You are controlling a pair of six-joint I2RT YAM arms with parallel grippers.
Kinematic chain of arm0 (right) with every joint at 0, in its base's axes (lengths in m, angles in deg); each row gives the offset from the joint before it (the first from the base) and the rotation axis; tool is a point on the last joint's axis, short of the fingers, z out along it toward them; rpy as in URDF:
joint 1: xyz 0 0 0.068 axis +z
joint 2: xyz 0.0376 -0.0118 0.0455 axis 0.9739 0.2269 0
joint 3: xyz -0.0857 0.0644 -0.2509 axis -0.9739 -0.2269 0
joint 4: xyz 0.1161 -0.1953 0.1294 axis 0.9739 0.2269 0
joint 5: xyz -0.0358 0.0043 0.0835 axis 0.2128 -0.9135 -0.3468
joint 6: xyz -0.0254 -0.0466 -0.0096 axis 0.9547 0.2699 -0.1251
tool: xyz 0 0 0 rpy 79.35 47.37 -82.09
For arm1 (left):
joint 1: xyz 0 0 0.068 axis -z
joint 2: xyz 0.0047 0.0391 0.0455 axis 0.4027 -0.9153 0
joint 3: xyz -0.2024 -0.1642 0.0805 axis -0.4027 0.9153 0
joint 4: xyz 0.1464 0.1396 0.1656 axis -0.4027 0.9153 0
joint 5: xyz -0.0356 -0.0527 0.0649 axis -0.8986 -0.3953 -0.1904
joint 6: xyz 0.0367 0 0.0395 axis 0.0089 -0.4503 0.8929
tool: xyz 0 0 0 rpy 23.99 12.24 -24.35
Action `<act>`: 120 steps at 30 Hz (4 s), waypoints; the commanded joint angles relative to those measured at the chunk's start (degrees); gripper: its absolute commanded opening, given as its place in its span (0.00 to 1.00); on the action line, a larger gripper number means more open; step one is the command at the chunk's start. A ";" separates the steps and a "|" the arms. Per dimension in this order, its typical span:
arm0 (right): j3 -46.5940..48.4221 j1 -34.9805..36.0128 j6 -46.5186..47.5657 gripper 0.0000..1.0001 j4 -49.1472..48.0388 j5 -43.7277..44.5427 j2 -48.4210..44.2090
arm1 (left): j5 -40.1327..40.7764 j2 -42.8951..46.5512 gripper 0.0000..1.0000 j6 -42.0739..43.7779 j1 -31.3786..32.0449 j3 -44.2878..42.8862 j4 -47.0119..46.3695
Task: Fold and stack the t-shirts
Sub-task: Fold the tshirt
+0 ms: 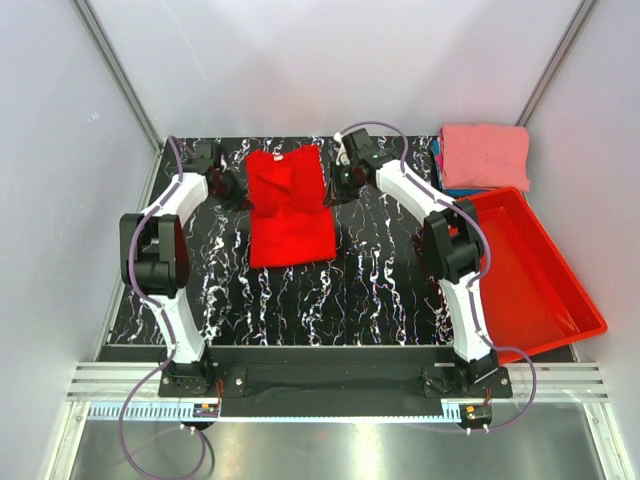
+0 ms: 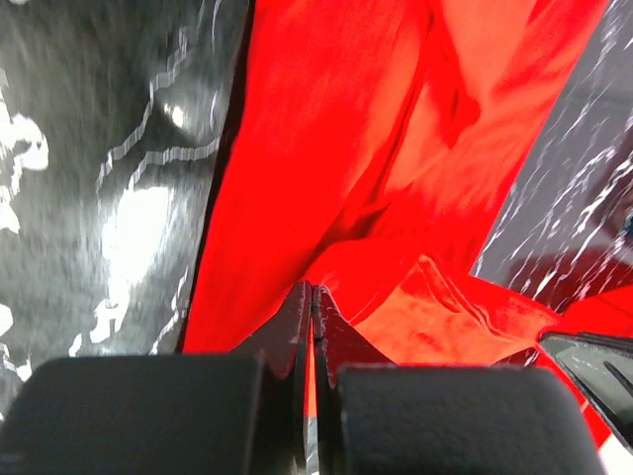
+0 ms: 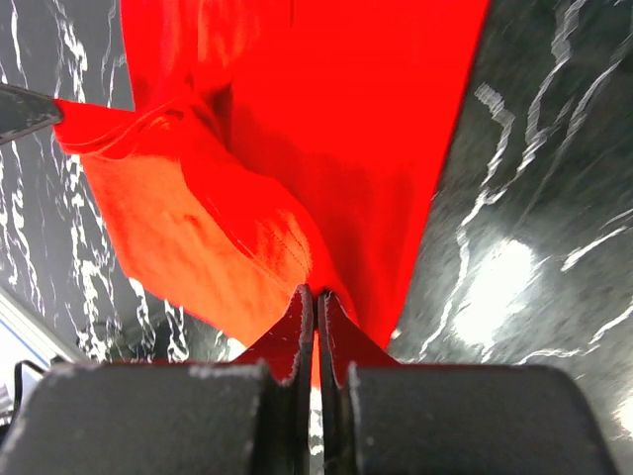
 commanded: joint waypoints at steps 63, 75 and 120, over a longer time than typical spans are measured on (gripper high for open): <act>-14.94 -6.02 6.65 0.45 -9.52 -17.23 -3.11 | 3.75 19.11 0.70 6.57 4.40 30.11 -14.90; -17.84 -4.34 4.80 0.49 -13.12 -17.06 -1.09 | 0.32 15.78 0.64 6.40 4.40 30.28 -17.81; -25.93 -1.97 0.76 0.05 -18.31 -12.75 -8.64 | 2.70 18.50 0.17 6.31 6.86 31.78 -17.11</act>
